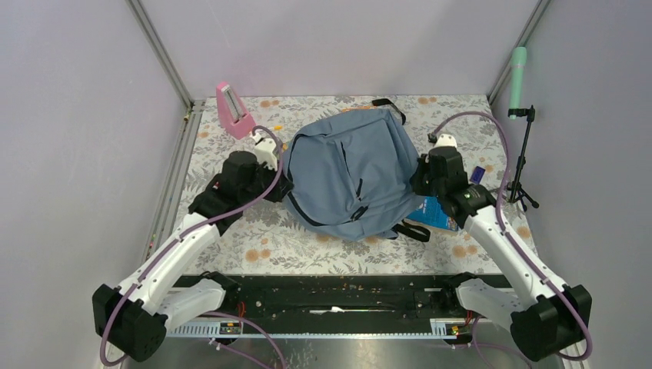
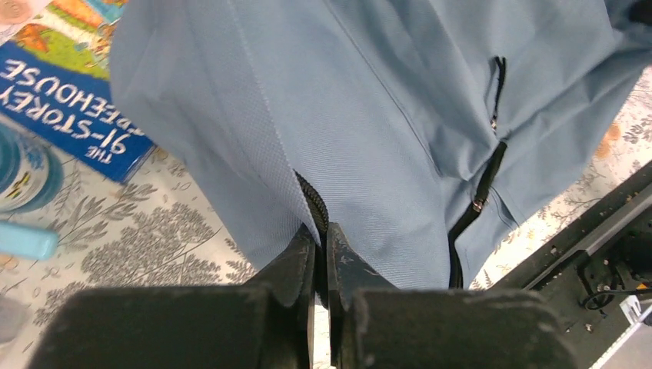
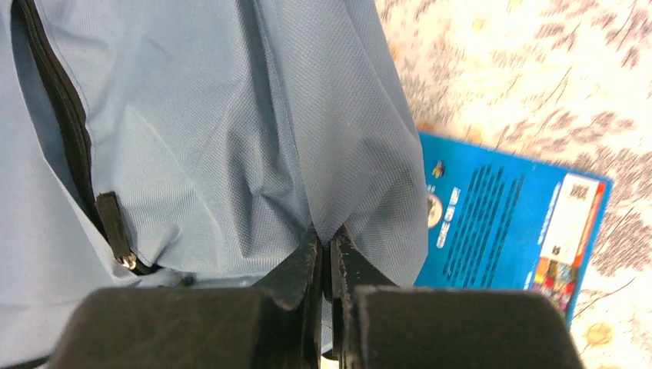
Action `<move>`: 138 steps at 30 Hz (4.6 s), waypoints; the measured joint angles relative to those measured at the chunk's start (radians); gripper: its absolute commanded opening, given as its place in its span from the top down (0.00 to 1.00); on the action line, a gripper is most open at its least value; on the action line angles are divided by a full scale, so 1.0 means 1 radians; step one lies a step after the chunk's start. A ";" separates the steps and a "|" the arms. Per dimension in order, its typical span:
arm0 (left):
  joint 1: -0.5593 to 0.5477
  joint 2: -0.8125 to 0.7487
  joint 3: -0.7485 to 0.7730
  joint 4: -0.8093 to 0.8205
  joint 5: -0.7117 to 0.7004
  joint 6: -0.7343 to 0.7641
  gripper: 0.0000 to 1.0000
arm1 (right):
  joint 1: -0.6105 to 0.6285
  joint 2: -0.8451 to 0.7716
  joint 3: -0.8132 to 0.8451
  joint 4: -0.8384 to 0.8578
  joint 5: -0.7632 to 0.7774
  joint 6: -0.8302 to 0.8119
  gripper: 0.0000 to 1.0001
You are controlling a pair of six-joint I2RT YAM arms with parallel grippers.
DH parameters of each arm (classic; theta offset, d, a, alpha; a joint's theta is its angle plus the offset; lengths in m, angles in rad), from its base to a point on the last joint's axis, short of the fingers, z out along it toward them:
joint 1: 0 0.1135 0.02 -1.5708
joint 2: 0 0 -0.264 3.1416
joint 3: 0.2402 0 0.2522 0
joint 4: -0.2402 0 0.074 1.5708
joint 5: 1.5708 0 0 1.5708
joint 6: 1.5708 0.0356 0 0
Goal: Pack the student bag
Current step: Adjust the student bag at the center of the board, then unzip the student bag at the center of the board.
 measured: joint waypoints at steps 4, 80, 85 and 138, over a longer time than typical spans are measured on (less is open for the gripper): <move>-0.014 0.056 0.016 0.038 0.034 -0.014 1.00 | 0.000 0.095 0.106 -0.001 0.068 -0.046 0.88; -0.557 0.697 0.103 0.415 -0.333 -0.289 0.64 | 0.071 -0.287 -0.369 0.075 -0.029 0.278 0.37; -0.557 0.707 0.104 0.421 -0.333 -0.305 0.65 | 0.071 -0.286 -0.369 0.075 -0.029 0.278 0.37; -0.624 0.735 0.124 0.351 -0.421 -0.436 0.78 | 0.071 -0.245 -0.369 0.075 -0.029 0.278 0.37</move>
